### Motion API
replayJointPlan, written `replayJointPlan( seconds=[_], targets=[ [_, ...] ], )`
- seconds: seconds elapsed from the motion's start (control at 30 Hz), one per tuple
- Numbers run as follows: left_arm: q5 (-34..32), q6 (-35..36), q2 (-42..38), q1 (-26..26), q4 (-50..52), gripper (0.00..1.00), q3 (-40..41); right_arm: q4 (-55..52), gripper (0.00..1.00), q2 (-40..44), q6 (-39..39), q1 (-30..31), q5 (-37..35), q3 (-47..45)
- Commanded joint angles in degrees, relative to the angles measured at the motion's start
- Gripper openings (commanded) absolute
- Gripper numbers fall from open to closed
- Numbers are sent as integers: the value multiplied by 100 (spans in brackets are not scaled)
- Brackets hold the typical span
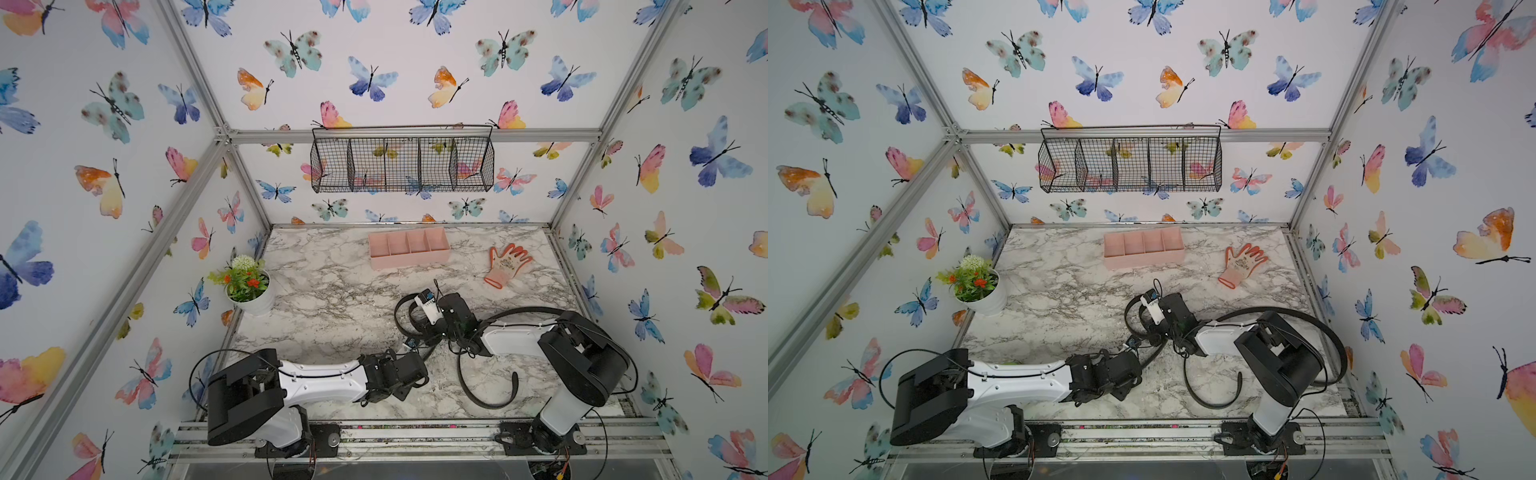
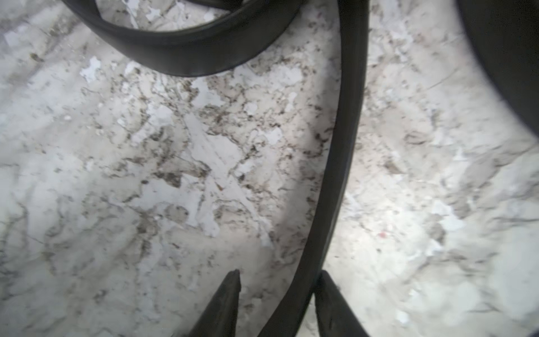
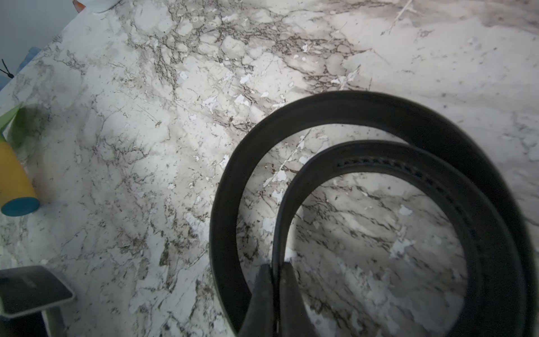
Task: Place the belts into the storage roll
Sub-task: Roll the belt at the center of the board.
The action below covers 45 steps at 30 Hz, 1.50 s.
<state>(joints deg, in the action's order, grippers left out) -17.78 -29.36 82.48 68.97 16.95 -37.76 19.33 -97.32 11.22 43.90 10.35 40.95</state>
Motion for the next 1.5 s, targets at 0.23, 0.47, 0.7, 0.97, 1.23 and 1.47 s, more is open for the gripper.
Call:
replayJointPlan(
  seconds=[0.23,0.47,0.7,0.97,1.23,1.47],
  targets=[
    [-51,195,-56,-1686,570,27,-112,-607,3,-86,-231,-38,7,88],
    [195,716,236,-2949,739,24,-787,-972,4,-24,-403,-17,693,98],
    [720,1175,808,-3820,773,22,-1591,-1062,3,-106,-505,358,1160,229],
    [969,1402,1699,-4059,931,21,-2479,-931,3,-347,-406,936,1177,596],
    [708,1687,2456,-4108,1217,21,-3348,-1102,3,-147,-859,945,1053,395],
    [1274,1543,2752,-4129,1014,27,-3532,-1019,3,11,-1111,945,1054,272]
  ],
)
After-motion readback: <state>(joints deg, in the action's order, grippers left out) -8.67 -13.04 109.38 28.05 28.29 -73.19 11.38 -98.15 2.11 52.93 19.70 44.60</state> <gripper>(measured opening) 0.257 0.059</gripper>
